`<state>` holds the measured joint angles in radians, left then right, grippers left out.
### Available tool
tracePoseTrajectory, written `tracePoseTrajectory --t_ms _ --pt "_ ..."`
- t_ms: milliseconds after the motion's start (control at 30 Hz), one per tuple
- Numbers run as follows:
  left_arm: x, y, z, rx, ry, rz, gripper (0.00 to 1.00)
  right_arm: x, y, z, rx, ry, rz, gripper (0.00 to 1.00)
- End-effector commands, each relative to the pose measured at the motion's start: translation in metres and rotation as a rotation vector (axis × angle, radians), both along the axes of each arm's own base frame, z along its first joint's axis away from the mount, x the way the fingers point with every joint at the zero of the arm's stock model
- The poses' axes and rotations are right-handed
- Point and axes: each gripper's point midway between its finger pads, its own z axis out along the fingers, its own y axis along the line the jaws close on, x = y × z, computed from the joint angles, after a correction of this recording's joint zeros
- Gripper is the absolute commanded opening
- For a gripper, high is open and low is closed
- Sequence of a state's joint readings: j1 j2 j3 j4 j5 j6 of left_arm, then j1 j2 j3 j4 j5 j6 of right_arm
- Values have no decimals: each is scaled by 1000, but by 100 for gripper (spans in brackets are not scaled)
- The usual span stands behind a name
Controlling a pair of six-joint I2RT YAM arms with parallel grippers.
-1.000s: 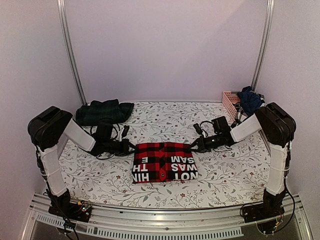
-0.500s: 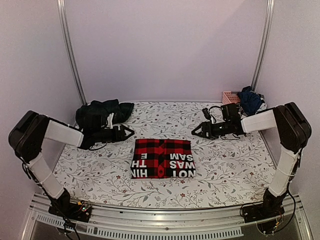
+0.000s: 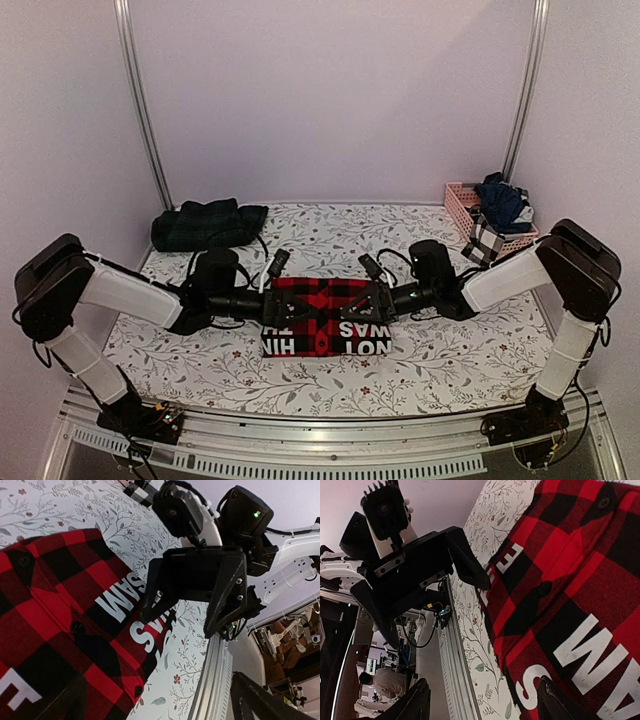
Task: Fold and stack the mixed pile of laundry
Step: Smooth out the square-folded T-shirt at the center of the board.
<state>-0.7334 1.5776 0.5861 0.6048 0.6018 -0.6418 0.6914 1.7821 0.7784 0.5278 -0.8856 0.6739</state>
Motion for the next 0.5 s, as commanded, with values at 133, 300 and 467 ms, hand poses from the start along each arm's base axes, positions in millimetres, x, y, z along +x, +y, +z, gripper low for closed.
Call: tracePoseTrajectory --t_ms 133,300,467 --pt "-6 22 -68 -82 231 78 99 2 -11 -80 -21 245 -52 69" --pt "8 59 -94 -36 273 205 100 0 -37 -115 -56 342 -102 66" --pt "30 74 -77 87 143 268 100 17 -46 -71 -7 234 -124 66"
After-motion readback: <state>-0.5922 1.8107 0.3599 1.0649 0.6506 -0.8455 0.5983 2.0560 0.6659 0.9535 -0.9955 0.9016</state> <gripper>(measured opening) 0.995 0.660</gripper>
